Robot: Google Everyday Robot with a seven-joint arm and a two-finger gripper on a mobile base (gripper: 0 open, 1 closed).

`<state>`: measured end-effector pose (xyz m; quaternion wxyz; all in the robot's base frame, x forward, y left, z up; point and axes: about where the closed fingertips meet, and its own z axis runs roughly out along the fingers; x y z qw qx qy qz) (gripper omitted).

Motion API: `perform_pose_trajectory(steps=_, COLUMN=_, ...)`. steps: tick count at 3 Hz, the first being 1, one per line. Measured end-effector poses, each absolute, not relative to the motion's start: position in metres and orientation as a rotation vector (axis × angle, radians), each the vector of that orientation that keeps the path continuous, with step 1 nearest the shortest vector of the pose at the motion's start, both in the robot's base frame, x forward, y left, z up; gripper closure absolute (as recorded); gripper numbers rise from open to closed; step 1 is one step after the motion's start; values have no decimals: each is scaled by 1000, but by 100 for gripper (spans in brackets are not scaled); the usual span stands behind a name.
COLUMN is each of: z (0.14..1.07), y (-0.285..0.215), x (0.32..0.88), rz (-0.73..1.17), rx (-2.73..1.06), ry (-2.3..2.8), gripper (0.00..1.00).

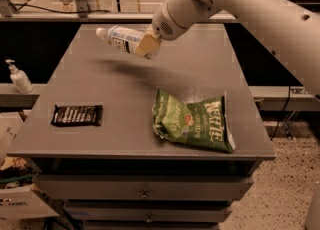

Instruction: Move blue plastic bottle near rxbar chocolate

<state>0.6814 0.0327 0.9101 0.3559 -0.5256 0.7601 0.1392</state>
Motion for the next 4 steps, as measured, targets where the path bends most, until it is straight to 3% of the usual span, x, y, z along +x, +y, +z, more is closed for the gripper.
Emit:
perform_pose_trajectory(steps=1, z=912, y=44, x=647, rz=472, rx=-1470, ry=1823, gripper=100)
perform_pose_trajectory(steps=4, z=890, y=75, x=613, rz=486, rx=-1717, ry=1725, gripper=100)
